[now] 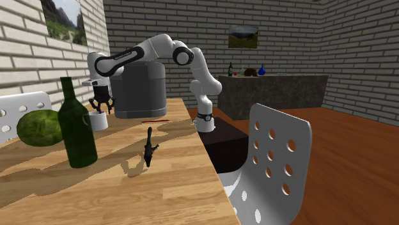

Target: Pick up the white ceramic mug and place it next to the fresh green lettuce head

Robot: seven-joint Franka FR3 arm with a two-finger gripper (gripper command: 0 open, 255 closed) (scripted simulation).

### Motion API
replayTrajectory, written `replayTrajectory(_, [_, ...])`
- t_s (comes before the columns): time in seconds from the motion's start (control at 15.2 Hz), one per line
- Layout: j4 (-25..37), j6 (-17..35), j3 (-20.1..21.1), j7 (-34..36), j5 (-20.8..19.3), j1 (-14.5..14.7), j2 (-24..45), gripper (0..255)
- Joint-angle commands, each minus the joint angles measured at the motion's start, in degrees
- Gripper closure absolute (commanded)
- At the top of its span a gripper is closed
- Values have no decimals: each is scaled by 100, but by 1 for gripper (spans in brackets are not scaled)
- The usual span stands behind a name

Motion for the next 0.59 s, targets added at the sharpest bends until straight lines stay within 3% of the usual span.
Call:
replayTrajectory(0.0, [1, 1, 0, 0, 0, 0, 0, 0])
replayTrajectory(0.26, [1, 1, 0, 0, 0, 0, 0, 0])
replayTrajectory(0.53, [405, -572, -153, 146, -224, 19, -242, 0])
